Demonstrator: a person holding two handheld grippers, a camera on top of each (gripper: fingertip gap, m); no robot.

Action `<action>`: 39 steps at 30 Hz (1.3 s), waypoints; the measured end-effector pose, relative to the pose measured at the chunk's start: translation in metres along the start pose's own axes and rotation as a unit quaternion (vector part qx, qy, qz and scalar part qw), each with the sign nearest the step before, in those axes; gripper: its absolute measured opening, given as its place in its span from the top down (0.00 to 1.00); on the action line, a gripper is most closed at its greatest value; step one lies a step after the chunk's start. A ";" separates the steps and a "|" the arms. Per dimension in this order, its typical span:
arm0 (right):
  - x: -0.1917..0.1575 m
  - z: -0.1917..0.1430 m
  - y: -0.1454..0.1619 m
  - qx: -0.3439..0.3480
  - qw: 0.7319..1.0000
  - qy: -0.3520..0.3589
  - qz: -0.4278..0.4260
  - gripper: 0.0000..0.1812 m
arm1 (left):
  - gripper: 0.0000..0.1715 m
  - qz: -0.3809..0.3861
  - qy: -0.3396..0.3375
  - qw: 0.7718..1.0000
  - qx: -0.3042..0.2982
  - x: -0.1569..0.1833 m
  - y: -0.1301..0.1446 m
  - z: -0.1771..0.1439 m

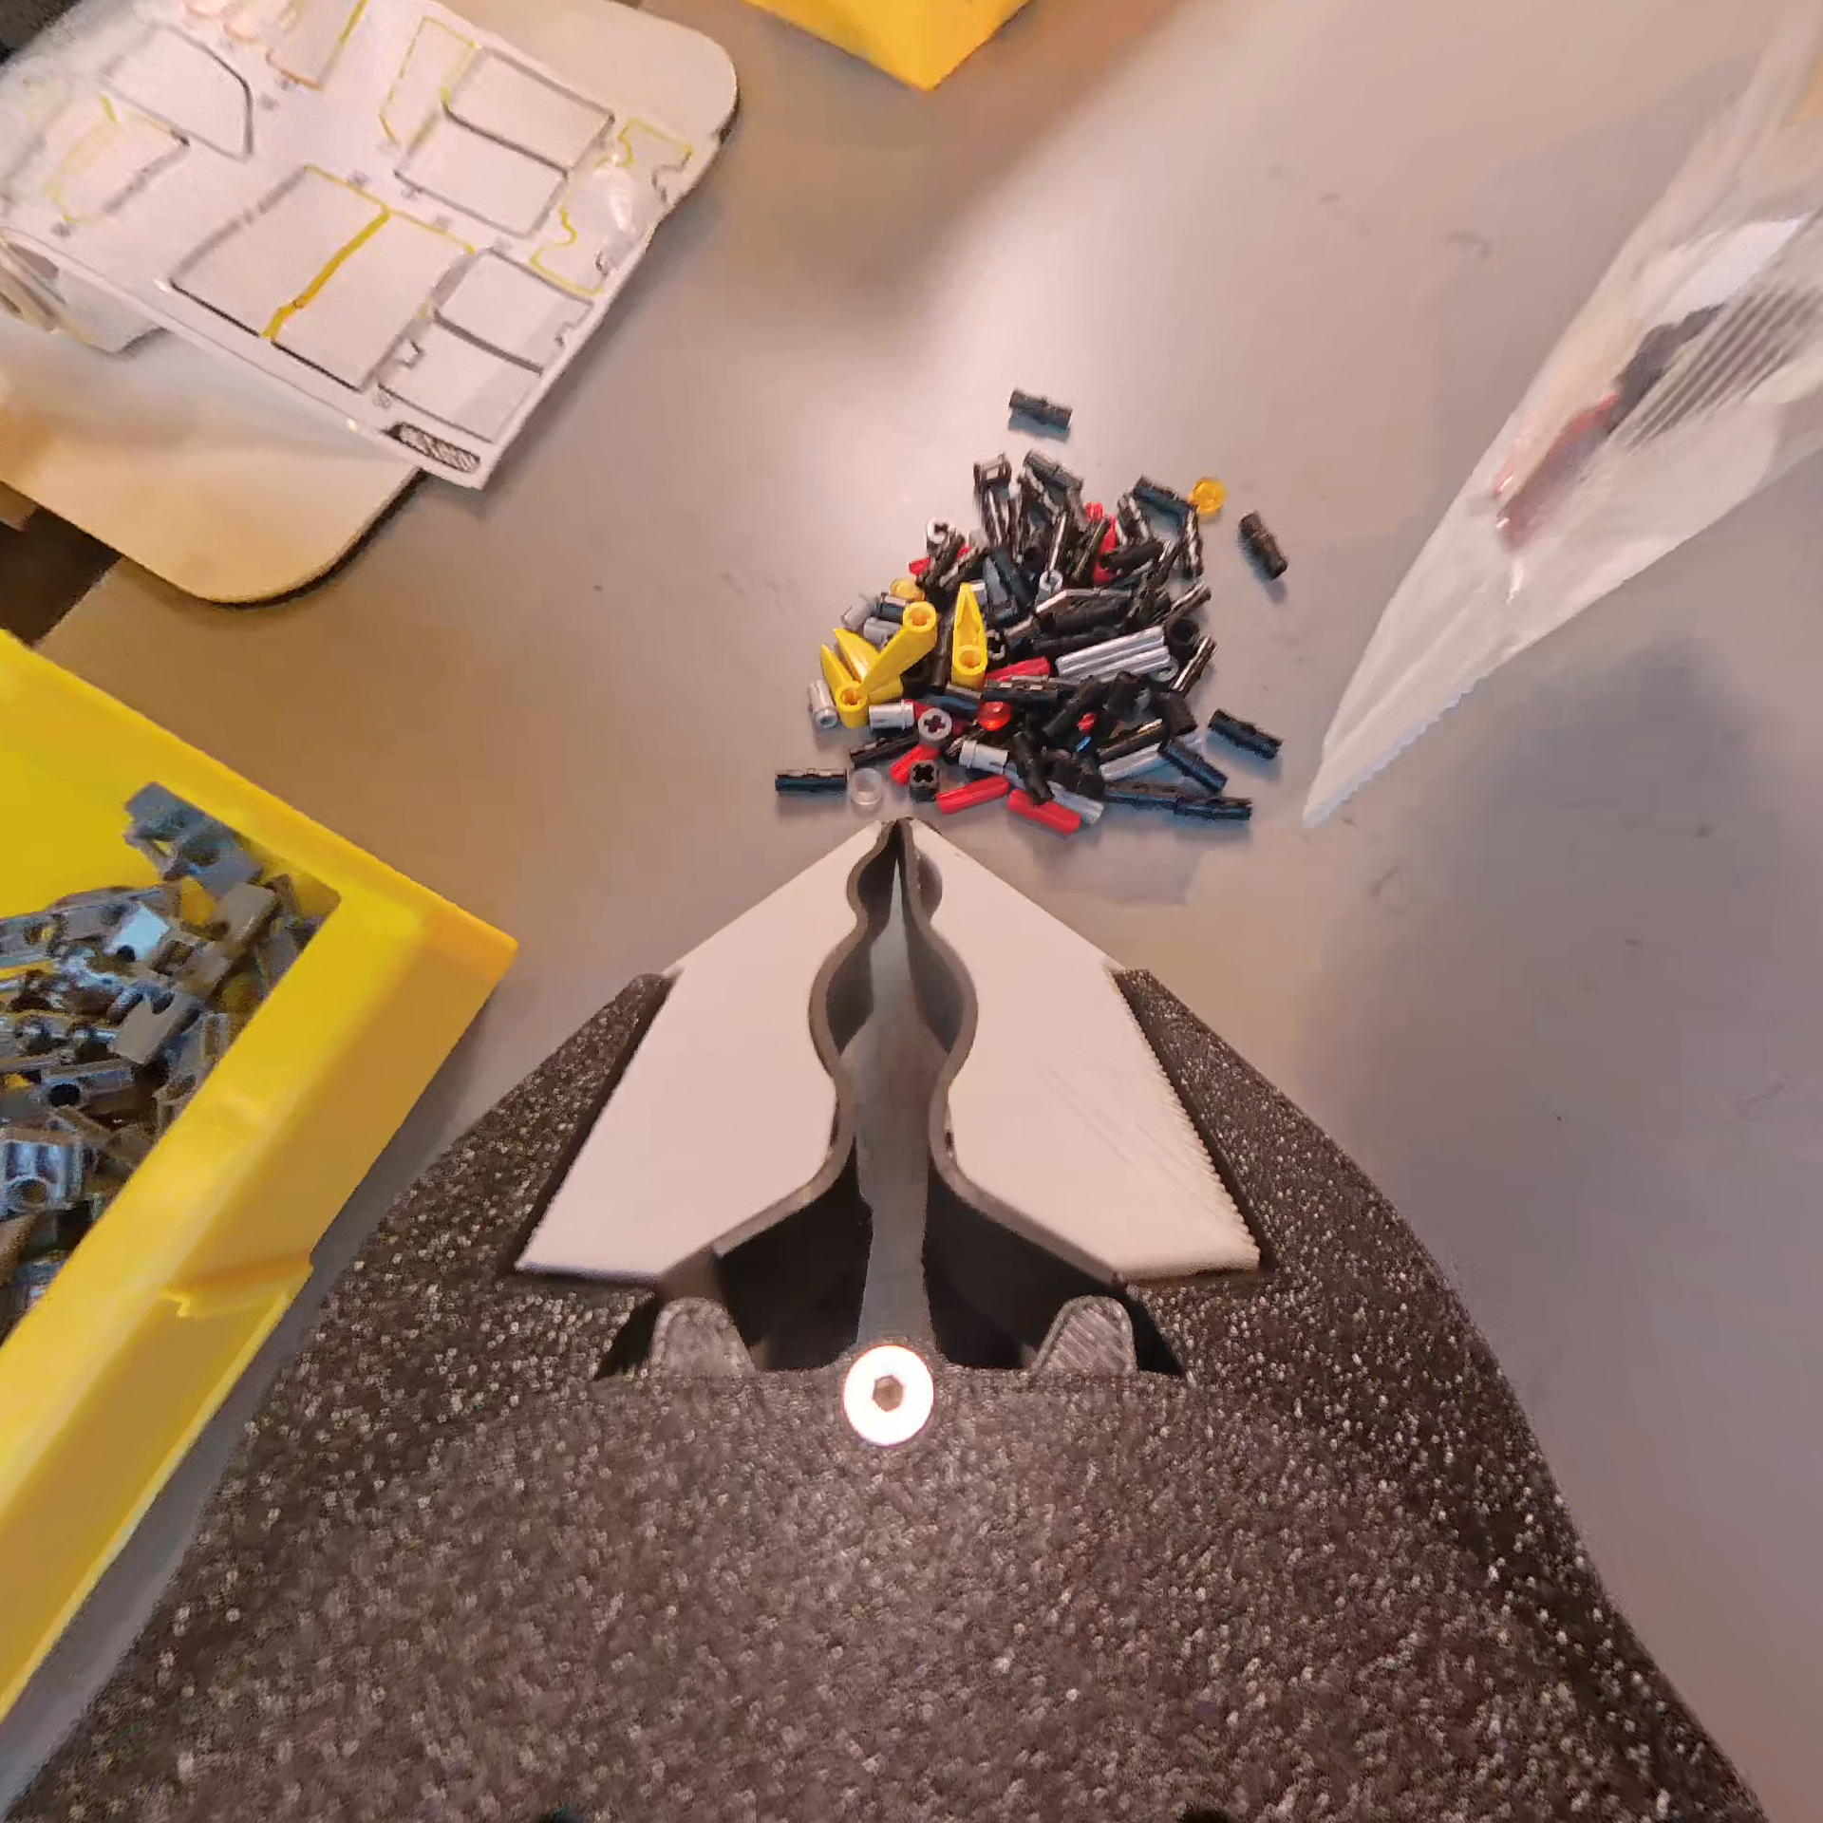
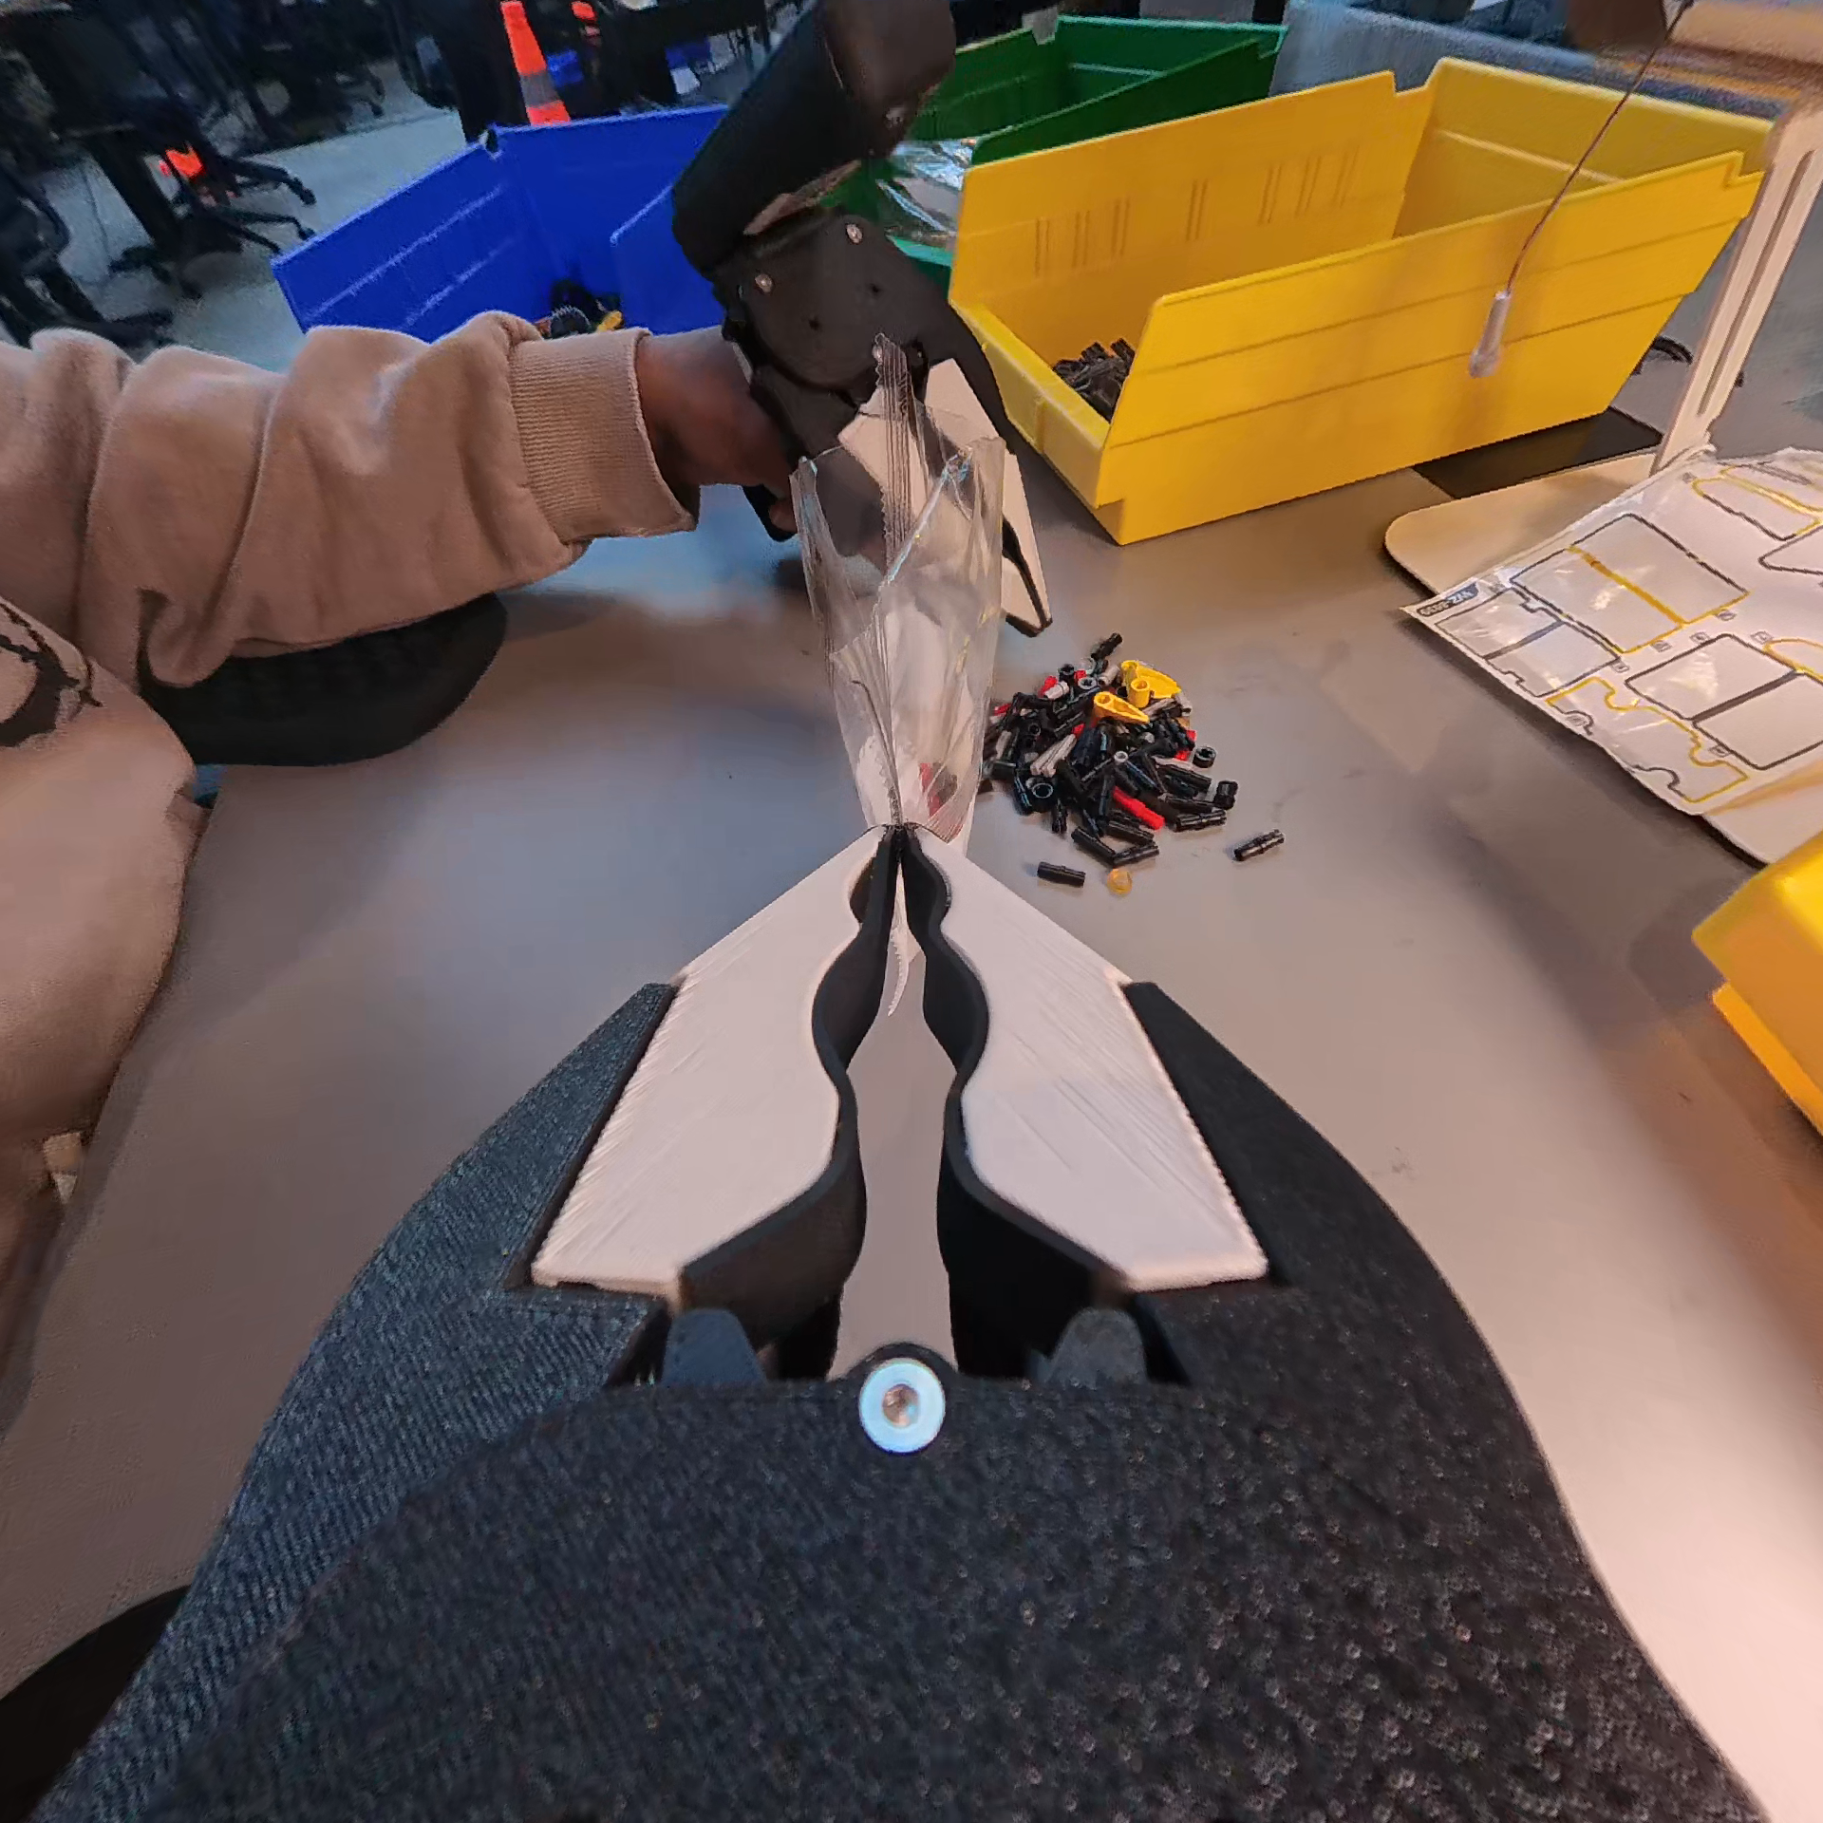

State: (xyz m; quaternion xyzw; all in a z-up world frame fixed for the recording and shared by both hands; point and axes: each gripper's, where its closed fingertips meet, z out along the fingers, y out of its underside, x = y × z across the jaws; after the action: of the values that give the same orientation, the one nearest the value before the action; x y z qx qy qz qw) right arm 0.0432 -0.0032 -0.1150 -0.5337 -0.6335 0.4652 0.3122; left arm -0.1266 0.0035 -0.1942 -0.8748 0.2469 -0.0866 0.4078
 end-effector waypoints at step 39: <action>-0.005 0.075 -0.107 0.066 0.992 -0.111 -0.013 1.00 | 0.88 -0.047 0.012 0.998 0.028 -0.008 0.007 -0.011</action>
State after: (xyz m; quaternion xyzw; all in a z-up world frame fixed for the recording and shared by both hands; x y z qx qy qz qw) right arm -0.0634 -0.0271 -0.0435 -0.4485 -0.6394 0.5580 0.2803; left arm -0.1397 -0.0041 -0.1917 -0.8725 0.2078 -0.1230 0.4248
